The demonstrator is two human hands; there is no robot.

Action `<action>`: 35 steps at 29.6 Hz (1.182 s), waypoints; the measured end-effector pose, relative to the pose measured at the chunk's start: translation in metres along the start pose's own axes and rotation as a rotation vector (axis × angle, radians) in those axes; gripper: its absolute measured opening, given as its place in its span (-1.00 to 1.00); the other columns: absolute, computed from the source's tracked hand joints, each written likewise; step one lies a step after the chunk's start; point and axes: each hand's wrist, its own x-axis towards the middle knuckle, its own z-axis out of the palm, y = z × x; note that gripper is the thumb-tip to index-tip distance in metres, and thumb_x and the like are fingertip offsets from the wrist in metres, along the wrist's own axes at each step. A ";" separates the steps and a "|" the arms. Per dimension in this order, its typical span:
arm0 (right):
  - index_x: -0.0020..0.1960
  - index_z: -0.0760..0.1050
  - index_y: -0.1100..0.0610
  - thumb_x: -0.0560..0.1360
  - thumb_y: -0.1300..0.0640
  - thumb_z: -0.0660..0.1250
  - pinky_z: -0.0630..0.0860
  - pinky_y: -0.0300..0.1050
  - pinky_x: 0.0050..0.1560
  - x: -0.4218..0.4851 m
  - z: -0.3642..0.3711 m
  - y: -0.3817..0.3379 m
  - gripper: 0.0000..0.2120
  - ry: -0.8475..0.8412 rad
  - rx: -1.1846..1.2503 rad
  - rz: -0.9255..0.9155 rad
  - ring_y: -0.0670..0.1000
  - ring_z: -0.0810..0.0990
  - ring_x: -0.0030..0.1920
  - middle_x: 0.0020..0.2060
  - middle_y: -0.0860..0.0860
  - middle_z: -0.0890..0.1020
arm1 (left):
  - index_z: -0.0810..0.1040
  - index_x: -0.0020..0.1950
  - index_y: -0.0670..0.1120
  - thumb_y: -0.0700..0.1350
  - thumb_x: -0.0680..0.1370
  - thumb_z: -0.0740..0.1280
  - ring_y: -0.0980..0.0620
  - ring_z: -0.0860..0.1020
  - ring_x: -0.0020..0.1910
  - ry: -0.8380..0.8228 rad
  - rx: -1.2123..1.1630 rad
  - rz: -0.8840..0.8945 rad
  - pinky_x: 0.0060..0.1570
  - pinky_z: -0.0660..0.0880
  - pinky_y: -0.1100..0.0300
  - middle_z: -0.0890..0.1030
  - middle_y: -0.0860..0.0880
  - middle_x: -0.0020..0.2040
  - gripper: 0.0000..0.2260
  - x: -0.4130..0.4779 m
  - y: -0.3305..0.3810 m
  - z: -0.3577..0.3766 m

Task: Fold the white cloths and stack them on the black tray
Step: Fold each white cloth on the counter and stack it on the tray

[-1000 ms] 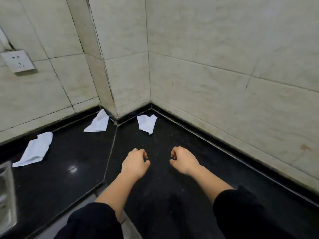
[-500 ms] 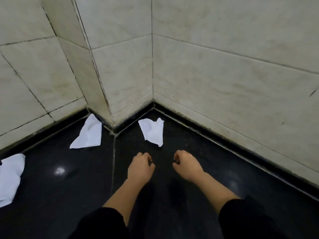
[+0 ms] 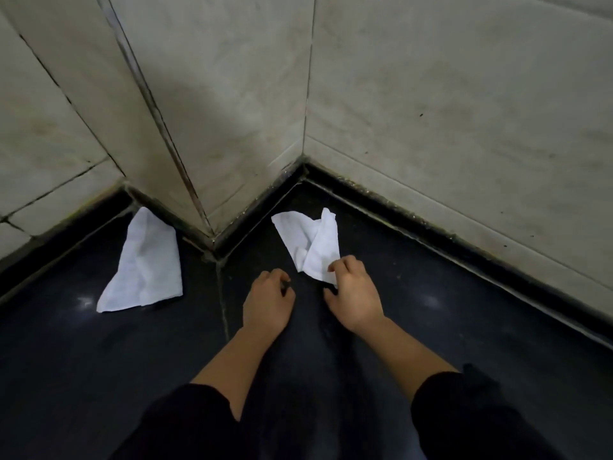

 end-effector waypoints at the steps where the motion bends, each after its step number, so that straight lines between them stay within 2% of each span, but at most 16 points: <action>1: 0.28 0.40 0.16 0.49 0.11 0.35 0.43 -0.04 0.18 0.006 0.003 -0.001 -0.61 0.008 -0.026 -0.003 0.08 0.39 0.22 0.22 0.07 0.40 | 0.52 0.10 -0.03 -0.12 0.52 0.32 0.04 0.51 -0.04 0.001 -0.017 0.003 -0.11 0.49 0.12 0.49 0.03 -0.03 -0.84 0.007 -0.001 0.002; 4: 0.28 0.38 0.15 0.49 0.11 0.35 0.41 -0.07 0.15 0.020 0.011 -0.004 -0.60 0.029 -0.086 0.000 0.08 0.39 0.19 0.22 0.07 0.40 | 0.47 0.23 -0.01 -0.14 0.52 0.33 0.08 0.49 -0.05 0.003 -0.077 0.015 -0.12 0.46 0.17 0.48 0.05 -0.03 -0.72 0.023 0.000 0.006; 7: 0.29 0.37 0.14 0.52 0.10 0.29 0.41 -0.05 0.13 0.030 0.017 -0.006 -0.64 0.013 -0.122 0.025 0.09 0.40 0.17 0.21 0.08 0.42 | 0.39 0.37 0.04 -0.20 0.53 0.32 0.04 0.53 -0.01 -0.019 -0.113 0.050 -0.03 0.53 0.08 0.52 0.01 0.02 -0.58 0.035 0.001 0.010; 12: 0.25 0.39 0.18 0.58 0.07 0.22 0.45 -0.01 0.13 0.036 0.025 -0.002 -0.71 0.016 0.019 0.108 0.08 0.42 0.17 0.18 0.09 0.44 | 0.36 0.45 0.13 -0.19 0.53 0.33 0.01 0.52 0.05 -0.108 -0.100 0.107 0.05 0.54 0.03 0.47 0.00 0.10 -0.49 0.048 -0.001 0.018; 15: 0.18 0.45 0.20 0.61 0.11 0.18 0.46 -0.06 0.06 0.040 0.025 0.002 -0.77 0.029 0.107 0.159 0.06 0.44 0.13 0.11 0.07 0.47 | 0.48 0.36 0.11 -0.14 0.55 0.34 0.02 0.53 0.03 -0.085 -0.104 0.107 0.02 0.55 0.04 0.48 0.01 0.08 -0.61 0.052 -0.001 0.022; 17: 0.03 0.49 0.19 0.62 0.12 0.15 0.45 -0.08 -0.08 0.040 0.024 0.004 -0.81 0.043 0.206 0.206 0.05 0.49 0.01 -0.01 0.06 0.49 | 0.56 0.29 0.07 -0.11 0.57 0.33 0.04 0.53 0.00 -0.055 -0.116 0.092 0.00 0.54 0.09 0.50 0.02 0.07 -0.70 0.053 0.000 0.022; 20: -0.29 0.35 0.12 0.62 0.09 0.16 0.31 -0.16 -0.32 0.039 0.014 0.003 -0.69 0.101 0.455 0.362 -0.02 0.44 -0.29 -0.29 0.00 0.45 | 0.62 0.22 0.05 -0.07 0.57 0.34 0.09 0.53 -0.04 -0.023 -0.128 0.087 -0.04 0.50 0.21 0.52 0.04 0.06 -0.77 0.050 0.002 0.022; 22: -0.38 0.26 0.12 0.60 0.09 0.20 0.31 -0.15 -0.36 0.037 0.006 0.007 -0.62 0.140 0.609 0.482 -0.05 0.37 -0.39 -0.43 -0.02 0.39 | 0.64 0.18 0.02 -0.07 0.56 0.36 0.12 0.51 -0.08 0.004 -0.163 0.068 -0.06 0.46 0.26 0.54 0.03 0.05 -0.79 0.042 0.005 0.022; 24: -0.39 0.27 0.12 0.57 0.10 0.23 0.47 -0.01 -0.32 0.029 -0.001 0.011 -0.62 0.161 0.731 0.575 -0.02 0.40 -0.37 -0.45 0.00 0.39 | 0.65 0.14 -0.03 -0.11 0.54 0.38 0.15 0.50 -0.12 0.032 -0.219 0.024 -0.07 0.42 0.31 0.56 0.01 0.05 -0.81 0.029 0.007 0.019; 26: -0.37 0.34 0.15 0.56 0.13 0.24 0.63 0.13 -0.20 0.016 -0.006 0.014 -0.67 0.166 0.881 0.642 0.04 0.49 -0.30 -0.40 0.04 0.46 | 0.66 0.10 -0.06 -0.15 0.52 0.40 0.15 0.50 -0.13 0.057 -0.267 -0.019 -0.06 0.40 0.34 0.57 -0.02 0.04 -0.83 0.013 0.010 0.016; 29: -0.23 0.48 0.22 0.60 0.17 0.22 0.65 0.01 -0.20 -0.007 -0.020 0.015 -0.75 0.192 1.060 0.699 0.11 0.63 -0.21 -0.25 0.13 0.59 | 0.68 0.03 -0.08 -0.19 0.49 0.42 0.18 0.51 -0.17 0.076 -0.343 -0.082 -0.12 0.36 0.47 0.57 -0.02 -0.01 -0.87 -0.012 0.014 0.009; 31: -0.18 0.49 0.24 0.60 0.19 0.21 0.62 -0.07 -0.25 -0.023 -0.032 0.016 -0.78 0.228 1.134 0.697 0.14 0.66 -0.18 -0.19 0.20 0.64 | 0.69 -0.06 -0.08 -0.16 0.47 0.43 0.21 0.52 -0.20 0.076 -0.398 -0.124 -0.21 0.36 0.53 0.57 0.02 -0.08 -0.92 -0.030 0.019 0.002; 33: -0.18 0.49 0.24 0.60 0.21 0.22 0.62 -0.09 -0.26 -0.040 -0.043 0.017 -0.79 0.259 1.178 0.682 0.15 0.67 -0.19 -0.18 0.22 0.65 | 0.71 -0.08 -0.10 -0.15 0.47 0.44 0.21 0.56 -0.20 0.074 -0.452 -0.145 -0.16 0.45 0.48 0.63 0.03 -0.11 -0.92 -0.047 0.024 -0.003; 35: -0.17 0.49 0.25 0.58 0.22 0.24 0.60 -0.12 -0.27 -0.058 -0.051 0.019 -0.82 0.278 1.190 0.683 0.09 0.65 -0.25 -0.21 0.21 0.64 | 0.70 -0.06 -0.11 -0.19 0.46 0.47 0.13 0.61 -0.19 0.058 -0.542 -0.214 -0.17 0.60 0.25 0.68 -0.02 -0.10 -0.92 -0.061 0.028 -0.006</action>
